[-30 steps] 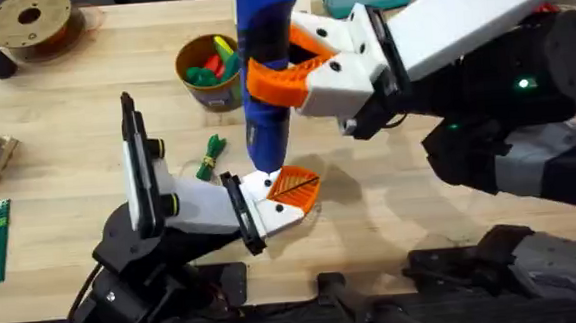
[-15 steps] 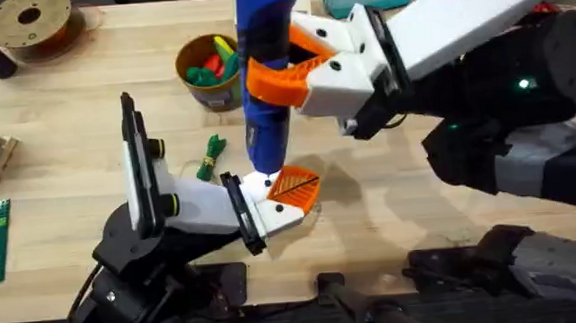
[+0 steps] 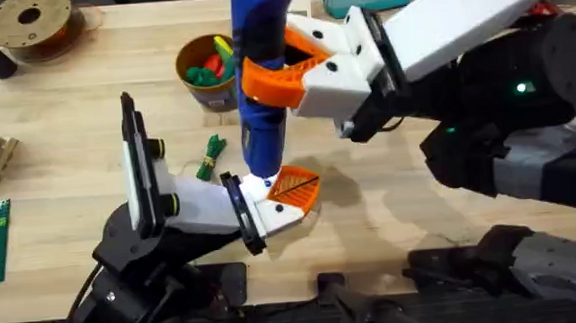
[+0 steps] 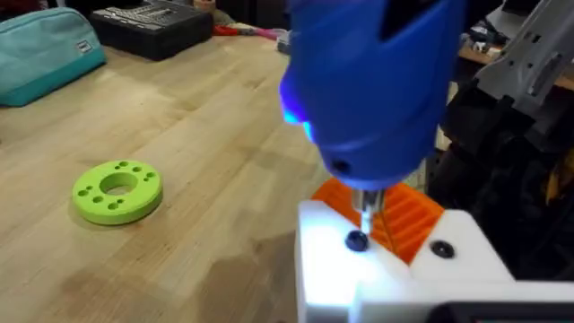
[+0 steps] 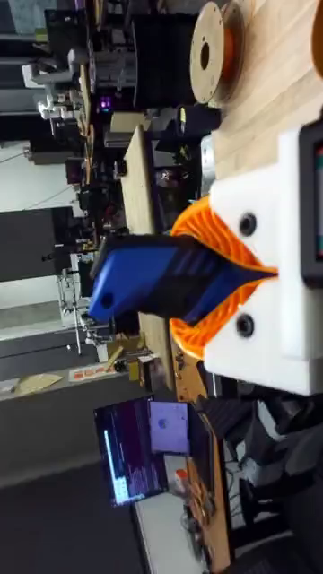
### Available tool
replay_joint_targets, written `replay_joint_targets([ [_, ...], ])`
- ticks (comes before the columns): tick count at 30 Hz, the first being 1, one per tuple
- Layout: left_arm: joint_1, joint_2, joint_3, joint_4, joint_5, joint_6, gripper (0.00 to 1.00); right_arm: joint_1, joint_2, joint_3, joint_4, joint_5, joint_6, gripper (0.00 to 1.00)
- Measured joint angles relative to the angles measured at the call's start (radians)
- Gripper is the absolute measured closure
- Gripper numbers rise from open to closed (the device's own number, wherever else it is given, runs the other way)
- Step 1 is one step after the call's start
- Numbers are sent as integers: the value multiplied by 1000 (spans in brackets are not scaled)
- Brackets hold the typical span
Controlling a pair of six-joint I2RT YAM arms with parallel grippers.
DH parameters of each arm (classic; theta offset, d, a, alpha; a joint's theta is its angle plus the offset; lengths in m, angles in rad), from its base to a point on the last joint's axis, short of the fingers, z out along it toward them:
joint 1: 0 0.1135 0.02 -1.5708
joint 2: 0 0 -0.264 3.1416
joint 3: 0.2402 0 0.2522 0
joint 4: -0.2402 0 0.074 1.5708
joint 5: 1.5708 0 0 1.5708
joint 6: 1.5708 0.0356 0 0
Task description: Pick up the gripper from the table and insert it into the empty holder that is missing its gripper. Then pick up a screw, insert it into the mounting hole, and use the screwdriver to tighten it. Finally, clean up the table by picking up the vegetable and placing it into the bucket.
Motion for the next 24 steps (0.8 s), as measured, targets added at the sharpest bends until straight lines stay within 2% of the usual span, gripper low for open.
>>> replay_joint_targets([
  [24, 0, 0, 0, 0, 0, 0, 997, 0, 0, 0, -59, -3, -24, 969],
])
